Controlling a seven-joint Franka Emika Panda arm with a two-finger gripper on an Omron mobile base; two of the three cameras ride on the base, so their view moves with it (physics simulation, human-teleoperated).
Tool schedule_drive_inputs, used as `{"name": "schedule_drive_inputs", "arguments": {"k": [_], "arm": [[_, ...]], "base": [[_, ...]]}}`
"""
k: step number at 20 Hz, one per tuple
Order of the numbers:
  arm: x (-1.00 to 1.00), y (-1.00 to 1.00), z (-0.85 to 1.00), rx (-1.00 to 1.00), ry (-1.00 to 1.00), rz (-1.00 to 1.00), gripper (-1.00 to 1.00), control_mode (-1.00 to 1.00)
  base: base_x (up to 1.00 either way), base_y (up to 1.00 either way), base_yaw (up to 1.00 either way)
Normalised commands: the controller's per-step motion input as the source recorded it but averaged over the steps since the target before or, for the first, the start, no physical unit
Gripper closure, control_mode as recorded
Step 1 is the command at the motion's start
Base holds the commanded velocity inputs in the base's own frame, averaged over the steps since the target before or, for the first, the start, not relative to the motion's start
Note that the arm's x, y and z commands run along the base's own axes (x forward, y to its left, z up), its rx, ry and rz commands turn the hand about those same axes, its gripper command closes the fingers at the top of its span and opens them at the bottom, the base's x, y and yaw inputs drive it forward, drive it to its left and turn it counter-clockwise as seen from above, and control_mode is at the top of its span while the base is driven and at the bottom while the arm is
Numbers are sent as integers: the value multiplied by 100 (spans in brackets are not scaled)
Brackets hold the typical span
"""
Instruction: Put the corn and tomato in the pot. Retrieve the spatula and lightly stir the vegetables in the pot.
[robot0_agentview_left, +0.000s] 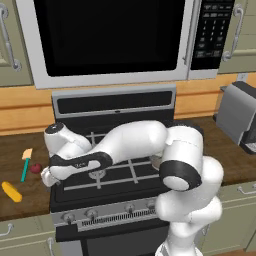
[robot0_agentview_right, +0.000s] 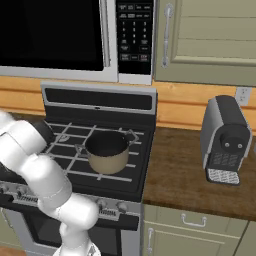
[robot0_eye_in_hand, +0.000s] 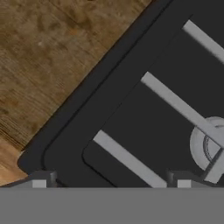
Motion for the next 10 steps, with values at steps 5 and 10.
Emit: {"name": "schedule_drive_inputs", "arguments": {"k": [5,10], "arm": [[24,71,-12,0,11,0,-100,-100],[10,76,0,0,15,0,-100,-100]], "base": [[0,0,0],[0,0,0]]}}
